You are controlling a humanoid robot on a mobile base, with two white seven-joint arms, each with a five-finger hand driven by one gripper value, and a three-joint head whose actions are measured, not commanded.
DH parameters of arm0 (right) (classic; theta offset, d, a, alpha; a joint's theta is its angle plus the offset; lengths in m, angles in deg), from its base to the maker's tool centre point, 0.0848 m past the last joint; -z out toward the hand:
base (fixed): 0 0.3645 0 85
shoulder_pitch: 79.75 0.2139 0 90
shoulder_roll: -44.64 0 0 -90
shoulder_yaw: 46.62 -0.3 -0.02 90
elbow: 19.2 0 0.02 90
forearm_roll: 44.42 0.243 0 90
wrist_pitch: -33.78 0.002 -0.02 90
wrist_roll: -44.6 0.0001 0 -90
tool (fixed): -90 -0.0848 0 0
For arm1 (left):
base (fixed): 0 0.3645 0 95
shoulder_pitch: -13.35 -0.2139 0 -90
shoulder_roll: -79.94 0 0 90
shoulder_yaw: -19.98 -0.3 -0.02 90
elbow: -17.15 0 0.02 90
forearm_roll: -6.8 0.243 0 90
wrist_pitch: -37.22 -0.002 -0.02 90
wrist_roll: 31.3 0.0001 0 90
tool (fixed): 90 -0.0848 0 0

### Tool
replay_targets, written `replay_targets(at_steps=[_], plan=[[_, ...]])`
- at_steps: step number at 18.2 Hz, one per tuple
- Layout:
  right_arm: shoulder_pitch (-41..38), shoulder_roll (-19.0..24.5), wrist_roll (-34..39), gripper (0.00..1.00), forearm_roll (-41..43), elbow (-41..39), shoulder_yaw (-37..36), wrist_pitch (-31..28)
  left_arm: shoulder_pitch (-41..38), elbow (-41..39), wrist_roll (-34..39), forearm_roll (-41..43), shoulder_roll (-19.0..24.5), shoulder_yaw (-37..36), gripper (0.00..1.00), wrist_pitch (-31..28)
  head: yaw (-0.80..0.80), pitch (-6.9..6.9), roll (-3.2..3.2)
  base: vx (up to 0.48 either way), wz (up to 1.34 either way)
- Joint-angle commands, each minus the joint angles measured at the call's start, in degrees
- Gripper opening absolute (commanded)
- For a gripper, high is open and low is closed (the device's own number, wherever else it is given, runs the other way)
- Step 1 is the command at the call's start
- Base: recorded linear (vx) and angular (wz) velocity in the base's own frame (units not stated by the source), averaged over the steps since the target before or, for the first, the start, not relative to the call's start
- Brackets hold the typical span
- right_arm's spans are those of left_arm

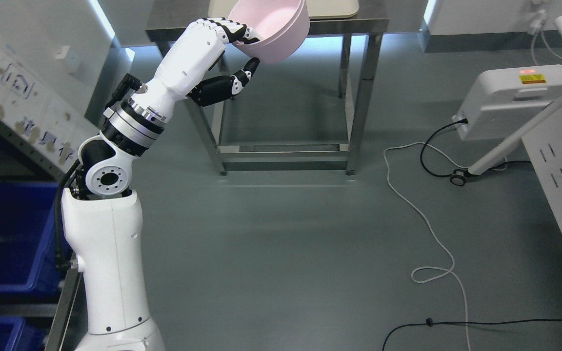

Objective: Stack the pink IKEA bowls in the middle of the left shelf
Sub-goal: 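Lift the stacked bowls with the left hand while turning toward the blue bins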

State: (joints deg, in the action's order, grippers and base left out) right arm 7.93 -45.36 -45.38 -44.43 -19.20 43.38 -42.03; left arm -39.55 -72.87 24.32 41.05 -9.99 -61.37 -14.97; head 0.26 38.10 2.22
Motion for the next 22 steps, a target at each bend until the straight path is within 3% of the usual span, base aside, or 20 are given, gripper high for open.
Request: replay_targets(at_steps=[1,9,13,22], plan=[[0.03,-1.00,-0.02,1.00,0.09,-1.01,-0.27,-0.04,-0.01,-0.95,0.02,0.03,0.92,0.93,0.06,-0.10,0.00,0.00,0.00,-0.359,0.75],[0.03,-1.00,-0.02,1.00,0.09,-1.01,-0.27,-0.04,0.17,-1.21,0.02,-1.63,0.92,0.14,0.06,1.12,0.00,0.00,0.00,-0.276,1.22],[0.03,-1.00,-0.02,1.00,0.09,-1.01,-0.27,-0.04,1.22,-2.35,0.11,-5.15,0.92,-7.22,0.06,2.89,0.00,0.00,0.00,-0.189,1.59],[0.03,-1.00,-0.02,1.00,0.09,-1.01,-0.27,-0.04,8.68,-2.54,0.11,-5.33,0.92,-9.35,0.06,-0.09,0.00,-0.02,0.00,0.044,1.06]])
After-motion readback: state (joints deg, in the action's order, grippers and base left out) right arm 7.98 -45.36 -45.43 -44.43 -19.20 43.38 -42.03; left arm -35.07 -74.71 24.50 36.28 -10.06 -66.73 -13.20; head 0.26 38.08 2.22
